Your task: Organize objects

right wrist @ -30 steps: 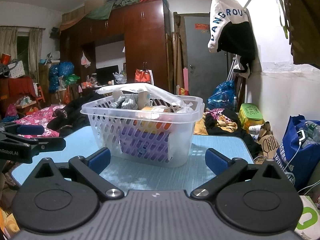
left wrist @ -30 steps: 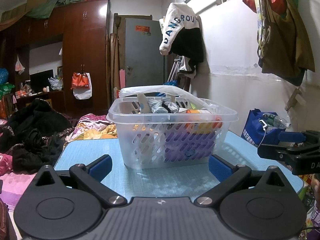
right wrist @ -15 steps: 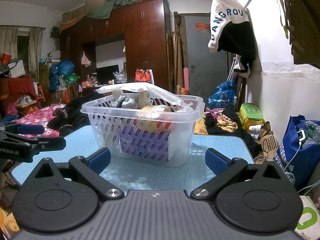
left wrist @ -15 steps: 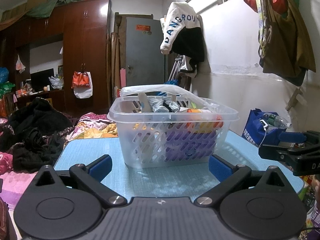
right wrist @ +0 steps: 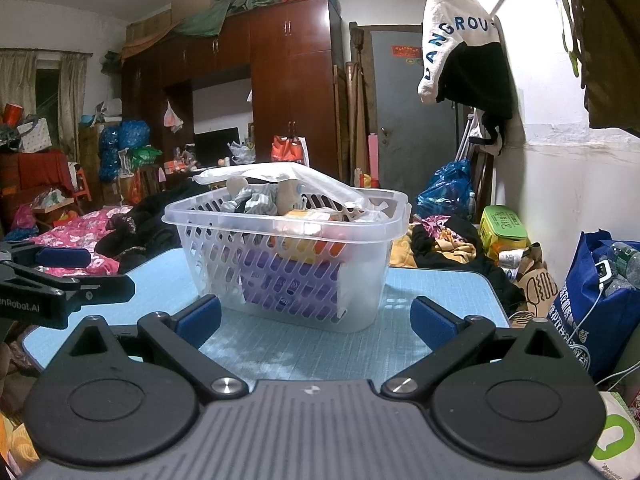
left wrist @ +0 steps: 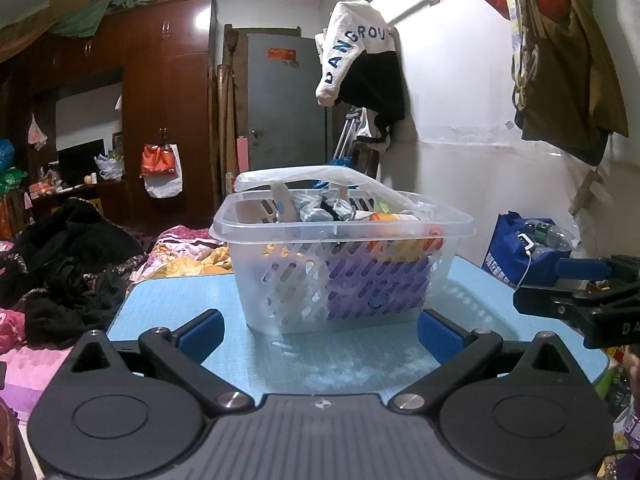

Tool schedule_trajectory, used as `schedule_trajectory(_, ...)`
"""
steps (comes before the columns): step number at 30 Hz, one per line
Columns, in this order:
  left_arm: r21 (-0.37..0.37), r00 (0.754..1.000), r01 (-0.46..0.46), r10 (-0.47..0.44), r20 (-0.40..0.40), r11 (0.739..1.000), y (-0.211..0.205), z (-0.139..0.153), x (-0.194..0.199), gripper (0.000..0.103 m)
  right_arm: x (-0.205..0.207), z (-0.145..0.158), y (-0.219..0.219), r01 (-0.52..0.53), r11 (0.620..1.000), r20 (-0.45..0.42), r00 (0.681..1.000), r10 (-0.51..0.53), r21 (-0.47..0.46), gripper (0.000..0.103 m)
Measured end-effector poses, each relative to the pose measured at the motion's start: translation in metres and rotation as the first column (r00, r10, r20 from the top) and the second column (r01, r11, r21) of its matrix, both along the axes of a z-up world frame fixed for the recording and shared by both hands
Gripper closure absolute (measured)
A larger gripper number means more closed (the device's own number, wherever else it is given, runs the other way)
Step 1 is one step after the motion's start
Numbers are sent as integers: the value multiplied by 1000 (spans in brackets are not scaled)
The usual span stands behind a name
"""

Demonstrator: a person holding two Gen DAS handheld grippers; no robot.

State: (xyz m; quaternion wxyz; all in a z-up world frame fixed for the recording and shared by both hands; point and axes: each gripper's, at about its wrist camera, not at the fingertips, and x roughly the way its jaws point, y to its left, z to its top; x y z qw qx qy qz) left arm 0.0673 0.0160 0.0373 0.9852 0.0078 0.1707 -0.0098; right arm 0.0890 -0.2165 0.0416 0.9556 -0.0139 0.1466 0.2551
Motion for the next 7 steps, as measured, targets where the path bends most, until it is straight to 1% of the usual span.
schedule_trajectory(3, -3, 1000, 15, -15, 8, 1000, -1, 0, -2, 0, 0, 0, 0, -1, 1000, 0, 1000, 1, 0, 0)
schedule_trajectory(7, 7, 1000, 2, -3, 19, 1000, -2, 1, -2, 0, 0, 0, 0, 0, 1000, 0, 1000, 0, -1, 0)
